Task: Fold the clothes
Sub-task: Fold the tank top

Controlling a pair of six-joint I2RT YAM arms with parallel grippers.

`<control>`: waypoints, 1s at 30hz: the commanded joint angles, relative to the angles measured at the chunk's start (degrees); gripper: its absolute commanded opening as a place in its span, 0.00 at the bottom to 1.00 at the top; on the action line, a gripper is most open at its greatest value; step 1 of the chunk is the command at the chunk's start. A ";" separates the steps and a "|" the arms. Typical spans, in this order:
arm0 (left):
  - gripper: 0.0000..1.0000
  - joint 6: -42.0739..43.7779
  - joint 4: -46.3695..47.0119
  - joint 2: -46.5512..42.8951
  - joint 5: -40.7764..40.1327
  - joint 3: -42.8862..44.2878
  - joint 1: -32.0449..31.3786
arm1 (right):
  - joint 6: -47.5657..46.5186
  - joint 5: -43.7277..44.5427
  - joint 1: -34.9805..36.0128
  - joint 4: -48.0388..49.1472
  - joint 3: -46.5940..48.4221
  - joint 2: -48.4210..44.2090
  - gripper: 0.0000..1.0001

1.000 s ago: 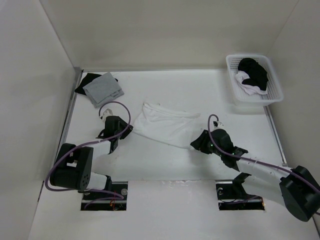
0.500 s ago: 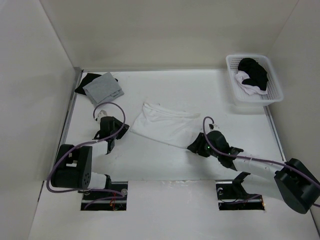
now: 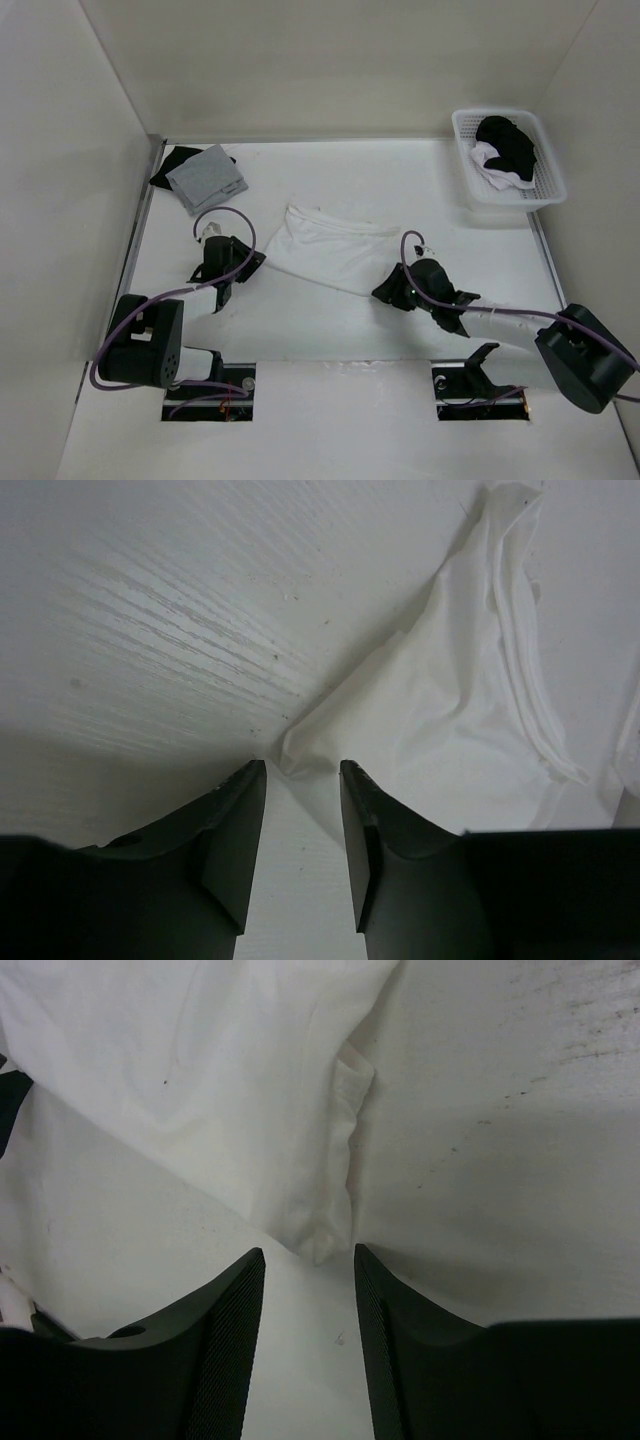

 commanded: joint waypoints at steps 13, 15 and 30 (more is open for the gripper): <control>0.29 1.88 -2.05 3.05 0.05 2.83 -0.43 | 0.99 0.45 -2.27 6.34 0.89 3.18 0.28; 0.28 1.97 -1.88 3.58 0.14 3.01 -0.43 | 0.82 0.45 -2.36 6.34 1.07 3.45 0.26; 0.00 -0.75 1.30 -4.39 1.28 0.82 -0.51 | -0.24 0.89 -0.52 6.53 0.36 -4.26 0.05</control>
